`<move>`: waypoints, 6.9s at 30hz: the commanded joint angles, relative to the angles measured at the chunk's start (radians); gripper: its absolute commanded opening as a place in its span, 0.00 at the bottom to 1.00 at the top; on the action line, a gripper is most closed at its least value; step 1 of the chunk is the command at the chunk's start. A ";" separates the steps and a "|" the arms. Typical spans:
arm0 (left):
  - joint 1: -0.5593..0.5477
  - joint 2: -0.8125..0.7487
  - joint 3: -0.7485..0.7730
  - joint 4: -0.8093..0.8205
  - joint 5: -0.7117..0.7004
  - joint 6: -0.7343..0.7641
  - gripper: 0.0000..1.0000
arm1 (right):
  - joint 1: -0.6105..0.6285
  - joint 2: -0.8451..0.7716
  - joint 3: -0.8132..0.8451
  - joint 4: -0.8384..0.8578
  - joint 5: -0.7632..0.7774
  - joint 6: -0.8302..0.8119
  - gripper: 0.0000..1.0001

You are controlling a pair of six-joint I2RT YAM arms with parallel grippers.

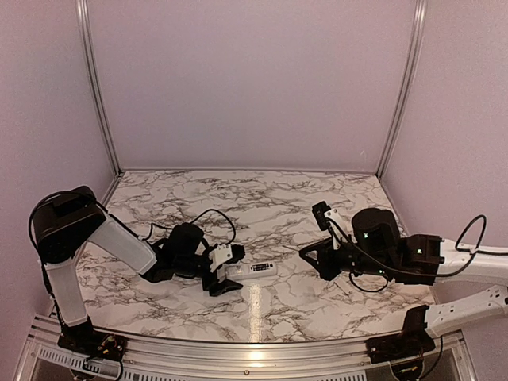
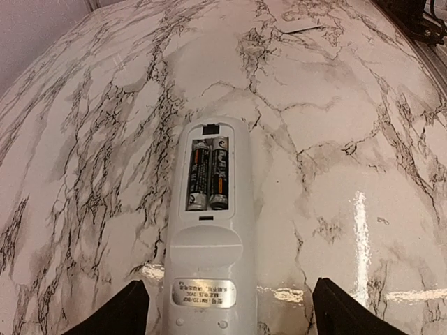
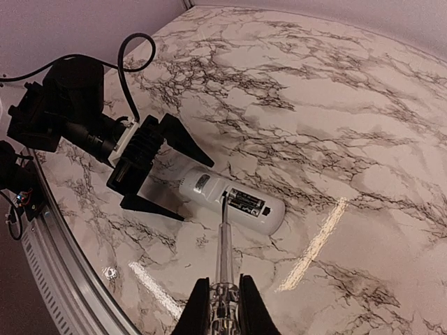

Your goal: Unload the batteries from the remote control

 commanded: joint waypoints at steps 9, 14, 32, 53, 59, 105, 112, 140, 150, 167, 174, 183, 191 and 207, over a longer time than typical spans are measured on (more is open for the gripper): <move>0.033 0.097 0.119 -0.094 0.117 0.020 0.78 | -0.006 0.032 -0.007 0.049 -0.023 0.000 0.00; 0.033 0.120 0.142 -0.113 0.130 0.022 0.74 | -0.006 0.032 -0.009 0.049 -0.023 -0.003 0.00; 0.033 0.177 0.192 -0.179 0.123 0.026 0.36 | -0.007 0.036 -0.019 0.061 -0.032 -0.005 0.00; -0.013 -0.007 0.026 -0.026 0.030 -0.033 0.00 | -0.006 0.026 -0.019 0.050 -0.019 -0.014 0.00; -0.029 -0.077 -0.032 0.051 -0.035 -0.035 0.00 | -0.006 0.035 -0.011 0.047 -0.015 -0.017 0.00; -0.093 -0.311 -0.167 0.042 -0.146 0.113 0.00 | -0.005 0.249 0.236 -0.104 -0.243 -0.053 0.00; -0.094 -0.319 -0.160 0.019 -0.132 0.112 0.00 | -0.006 0.313 0.278 -0.133 -0.245 -0.053 0.00; -0.095 -0.313 -0.148 0.003 -0.139 0.111 0.00 | -0.006 0.451 0.418 -0.269 -0.217 -0.083 0.00; -0.115 -0.328 -0.147 -0.027 -0.174 0.143 0.00 | -0.006 0.496 0.453 -0.289 -0.223 -0.099 0.00; -0.125 -0.323 -0.143 -0.035 -0.202 0.150 0.00 | -0.006 0.581 0.497 -0.298 -0.237 -0.112 0.00; -0.128 -0.323 -0.142 -0.036 -0.213 0.154 0.00 | -0.006 0.610 0.509 -0.304 -0.230 -0.103 0.00; -0.141 -0.322 -0.139 -0.034 -0.251 0.156 0.00 | -0.006 0.676 0.547 -0.345 -0.220 -0.079 0.00; -0.160 -0.306 -0.138 -0.014 -0.333 0.161 0.00 | -0.005 0.724 0.584 -0.362 -0.200 0.021 0.00; -0.188 -0.227 -0.108 -0.010 -0.452 0.194 0.00 | -0.006 0.718 0.570 -0.373 -0.128 0.050 0.00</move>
